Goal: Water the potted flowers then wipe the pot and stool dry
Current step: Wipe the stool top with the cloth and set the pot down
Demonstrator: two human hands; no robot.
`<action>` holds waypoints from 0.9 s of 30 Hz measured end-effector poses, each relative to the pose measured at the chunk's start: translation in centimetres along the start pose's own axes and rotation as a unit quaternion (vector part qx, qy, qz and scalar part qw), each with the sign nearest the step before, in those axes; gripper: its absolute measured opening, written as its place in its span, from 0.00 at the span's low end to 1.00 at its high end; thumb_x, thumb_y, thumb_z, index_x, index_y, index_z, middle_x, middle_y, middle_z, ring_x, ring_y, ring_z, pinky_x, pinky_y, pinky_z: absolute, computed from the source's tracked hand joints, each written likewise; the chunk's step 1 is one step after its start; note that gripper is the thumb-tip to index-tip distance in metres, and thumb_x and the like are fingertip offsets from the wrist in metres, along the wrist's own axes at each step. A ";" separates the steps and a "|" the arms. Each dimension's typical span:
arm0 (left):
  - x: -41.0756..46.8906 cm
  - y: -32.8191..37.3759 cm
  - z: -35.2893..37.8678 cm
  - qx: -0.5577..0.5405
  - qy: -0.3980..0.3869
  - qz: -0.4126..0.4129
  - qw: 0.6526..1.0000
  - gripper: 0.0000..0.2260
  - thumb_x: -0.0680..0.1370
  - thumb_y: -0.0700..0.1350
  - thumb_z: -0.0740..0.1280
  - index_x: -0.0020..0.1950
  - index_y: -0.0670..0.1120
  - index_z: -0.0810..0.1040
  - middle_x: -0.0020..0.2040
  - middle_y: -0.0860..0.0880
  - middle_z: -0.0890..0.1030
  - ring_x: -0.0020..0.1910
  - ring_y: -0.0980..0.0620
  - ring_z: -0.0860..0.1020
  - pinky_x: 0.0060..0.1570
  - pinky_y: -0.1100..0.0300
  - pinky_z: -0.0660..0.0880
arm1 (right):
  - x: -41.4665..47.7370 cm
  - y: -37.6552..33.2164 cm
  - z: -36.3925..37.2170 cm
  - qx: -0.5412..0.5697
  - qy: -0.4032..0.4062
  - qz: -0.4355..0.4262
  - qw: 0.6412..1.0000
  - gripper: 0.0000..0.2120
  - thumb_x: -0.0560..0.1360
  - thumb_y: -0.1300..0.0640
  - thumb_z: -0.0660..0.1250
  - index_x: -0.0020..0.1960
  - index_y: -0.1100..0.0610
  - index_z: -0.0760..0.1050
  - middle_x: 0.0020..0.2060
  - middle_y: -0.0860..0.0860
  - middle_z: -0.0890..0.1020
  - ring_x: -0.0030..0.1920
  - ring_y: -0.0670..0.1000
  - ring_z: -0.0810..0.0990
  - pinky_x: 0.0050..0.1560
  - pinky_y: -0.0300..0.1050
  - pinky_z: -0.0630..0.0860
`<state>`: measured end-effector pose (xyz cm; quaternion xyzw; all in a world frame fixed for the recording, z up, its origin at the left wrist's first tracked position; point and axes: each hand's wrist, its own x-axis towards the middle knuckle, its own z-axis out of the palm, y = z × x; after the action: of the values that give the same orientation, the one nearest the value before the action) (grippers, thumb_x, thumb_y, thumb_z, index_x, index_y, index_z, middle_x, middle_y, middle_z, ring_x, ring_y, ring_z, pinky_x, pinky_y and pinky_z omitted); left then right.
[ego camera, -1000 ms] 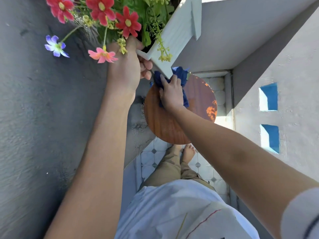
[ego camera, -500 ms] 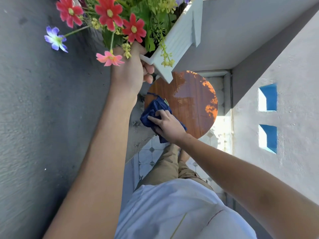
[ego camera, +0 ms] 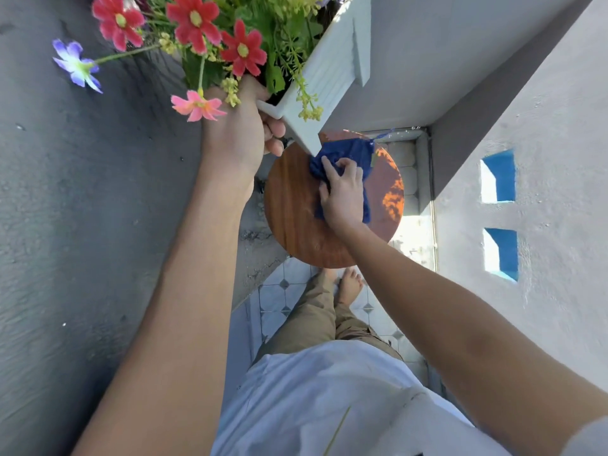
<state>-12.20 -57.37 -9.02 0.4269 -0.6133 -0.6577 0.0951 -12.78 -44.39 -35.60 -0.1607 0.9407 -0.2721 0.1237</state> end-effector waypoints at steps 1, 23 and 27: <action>0.1 0.0 0.0 0.002 -0.002 0.002 1.000 0.16 0.77 0.36 0.56 0.30 0.45 0.72 0.23 0.51 0.75 0.27 0.51 0.72 0.25 0.59 0.67 | -1.5 -0.9 0.8 0.000 -0.020 -0.035 0.999 0.24 0.75 0.59 0.64 0.71 0.53 0.71 0.62 0.57 0.71 0.61 0.58 0.70 0.60 0.54 0.74; 0.5 -1.0 -0.3 -0.002 0.006 -0.014 1.000 0.19 0.75 0.38 0.57 0.24 0.48 0.72 0.23 0.49 0.73 0.26 0.50 0.71 0.26 0.60 0.69 | -10.0 7.3 -4.4 0.036 -0.068 -0.035 0.996 0.19 0.78 0.55 0.66 0.69 0.54 0.74 0.56 0.53 0.72 0.58 0.54 0.71 0.63 0.46 0.70; 0.5 -1.0 -0.1 0.010 0.003 -0.009 1.000 0.14 0.76 0.38 0.57 0.30 0.44 0.72 0.24 0.49 0.74 0.27 0.51 0.71 0.26 0.60 0.69 | -7.2 8.3 -5.3 0.043 -0.026 0.050 0.997 0.20 0.78 0.55 0.64 0.69 0.51 0.73 0.58 0.53 0.72 0.57 0.54 0.73 0.56 0.47 0.74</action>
<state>-11.98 -57.54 -10.12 0.4352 -0.6158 -0.6510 0.0869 -9.82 -32.56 -34.73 -0.1153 0.9313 -0.3017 0.1688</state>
